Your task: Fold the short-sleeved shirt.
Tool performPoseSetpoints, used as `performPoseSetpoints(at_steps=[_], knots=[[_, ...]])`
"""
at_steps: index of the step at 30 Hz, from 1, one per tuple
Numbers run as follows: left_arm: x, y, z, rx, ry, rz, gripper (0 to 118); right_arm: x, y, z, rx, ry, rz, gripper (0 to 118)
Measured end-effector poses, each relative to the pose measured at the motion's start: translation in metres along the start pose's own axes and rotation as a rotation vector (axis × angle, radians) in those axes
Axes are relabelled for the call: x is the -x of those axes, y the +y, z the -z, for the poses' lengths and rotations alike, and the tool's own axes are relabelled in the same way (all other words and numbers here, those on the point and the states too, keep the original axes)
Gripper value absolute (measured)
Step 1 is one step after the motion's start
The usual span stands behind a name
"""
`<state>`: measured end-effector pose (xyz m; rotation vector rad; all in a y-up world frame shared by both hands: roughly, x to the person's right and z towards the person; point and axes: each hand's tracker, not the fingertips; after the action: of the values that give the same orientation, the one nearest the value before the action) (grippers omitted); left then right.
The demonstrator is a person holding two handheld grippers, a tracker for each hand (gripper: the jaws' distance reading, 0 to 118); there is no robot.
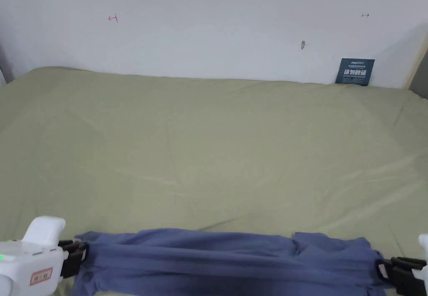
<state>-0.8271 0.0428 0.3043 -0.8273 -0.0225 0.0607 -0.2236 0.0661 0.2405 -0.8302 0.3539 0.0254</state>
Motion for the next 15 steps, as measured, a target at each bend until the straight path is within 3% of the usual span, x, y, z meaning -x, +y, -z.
performPoseSetpoints(at_steps=[2, 3, 4, 5, 6, 7, 10, 13, 15], knots=[[-0.001, -0.01, 0.006, 0.022, 0.0, 0.002, 3, 0.002, -0.011, 0.009, 0.028, -0.014, -0.01, 2], [-0.002, -0.014, 0.008, 0.03, 0.001, 0.001, 17, -0.009, -0.017, 0.02, 0.064, -0.003, 0.002, 7], [-0.001, -0.017, 0.012, 0.053, 0.018, -0.002, 50, -0.009, -0.02, 0.025, 0.091, -0.04, 0.006, 25], [-0.002, -0.016, 0.014, 0.089, 0.031, -0.005, 101, -0.008, -0.022, 0.028, 0.108, -0.069, 0.006, 72], [-0.002, -0.016, 0.014, 0.083, 0.033, -0.004, 118, -0.009, -0.023, 0.031, 0.134, -0.081, -0.002, 100], [-0.004, -0.013, 0.006, 0.066, 0.037, -0.005, 118, -0.006, -0.022, 0.024, 0.099, -0.08, -0.002, 109], [-0.017, 0.009, -0.019, -0.013, 0.068, -0.005, 118, -0.001, -0.003, 0.007, 0.011, -0.074, 0.039, 108], [-0.041, 0.043, -0.05, -0.157, 0.06, -0.024, 117, 0.023, 0.026, -0.018, -0.132, -0.112, -0.013, 108], [-0.062, 0.065, -0.073, -0.275, 0.061, -0.048, 104, 0.049, 0.044, -0.038, -0.283, -0.138, -0.036, 107]])
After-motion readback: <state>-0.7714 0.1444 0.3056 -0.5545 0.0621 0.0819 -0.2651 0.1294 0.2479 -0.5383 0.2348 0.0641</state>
